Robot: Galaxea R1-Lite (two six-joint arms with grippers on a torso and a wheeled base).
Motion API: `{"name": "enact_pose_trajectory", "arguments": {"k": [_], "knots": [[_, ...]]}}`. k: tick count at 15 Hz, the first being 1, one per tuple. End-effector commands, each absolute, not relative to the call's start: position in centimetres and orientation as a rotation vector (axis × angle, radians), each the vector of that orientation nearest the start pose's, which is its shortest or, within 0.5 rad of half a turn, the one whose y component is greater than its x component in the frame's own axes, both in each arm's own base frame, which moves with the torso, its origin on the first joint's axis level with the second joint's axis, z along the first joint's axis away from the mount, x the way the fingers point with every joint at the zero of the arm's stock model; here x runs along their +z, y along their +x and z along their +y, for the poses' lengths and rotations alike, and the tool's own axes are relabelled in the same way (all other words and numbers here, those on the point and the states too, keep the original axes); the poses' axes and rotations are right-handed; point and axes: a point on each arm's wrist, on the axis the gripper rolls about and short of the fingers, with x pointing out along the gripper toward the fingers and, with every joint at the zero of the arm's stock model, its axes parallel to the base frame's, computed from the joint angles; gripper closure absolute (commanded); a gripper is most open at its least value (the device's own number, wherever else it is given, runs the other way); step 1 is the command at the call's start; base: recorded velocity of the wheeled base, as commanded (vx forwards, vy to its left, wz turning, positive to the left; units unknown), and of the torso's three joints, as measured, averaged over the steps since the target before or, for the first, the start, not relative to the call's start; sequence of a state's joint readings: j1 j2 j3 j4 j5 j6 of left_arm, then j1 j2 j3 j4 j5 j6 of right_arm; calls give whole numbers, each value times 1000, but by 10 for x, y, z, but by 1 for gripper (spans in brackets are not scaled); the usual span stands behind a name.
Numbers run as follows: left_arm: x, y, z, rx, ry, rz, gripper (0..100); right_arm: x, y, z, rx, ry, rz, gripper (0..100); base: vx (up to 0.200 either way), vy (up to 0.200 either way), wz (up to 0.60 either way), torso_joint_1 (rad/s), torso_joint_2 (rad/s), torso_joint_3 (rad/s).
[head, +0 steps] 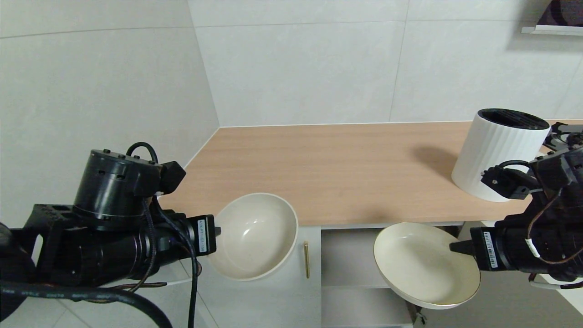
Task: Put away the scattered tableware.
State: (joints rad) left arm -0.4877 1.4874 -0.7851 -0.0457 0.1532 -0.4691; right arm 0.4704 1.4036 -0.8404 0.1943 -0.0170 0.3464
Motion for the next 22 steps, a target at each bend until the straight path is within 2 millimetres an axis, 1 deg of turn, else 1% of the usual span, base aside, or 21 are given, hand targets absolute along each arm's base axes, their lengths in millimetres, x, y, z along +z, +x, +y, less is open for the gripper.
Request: {"name": "enact_pose_trajectory", "arguments": {"k": [1,5,15,22], "knots": [[179,214,-110,-165,-237,694,100,195,191,97,296,139,810,100,0,0,0,0,0,0],[178,214,-110,-163,-237,696,100,195,191,97,296,139,810,100,0,0,0,-51,118,68],[177,215,-110,-162,-235,699,100,194,191,97,295,138,813,100,0,0,0,-199,479,277],[177,215,-110,-162,-237,699,100,192,191,97,294,134,820,100,0,0,0,-160,468,303]]}}
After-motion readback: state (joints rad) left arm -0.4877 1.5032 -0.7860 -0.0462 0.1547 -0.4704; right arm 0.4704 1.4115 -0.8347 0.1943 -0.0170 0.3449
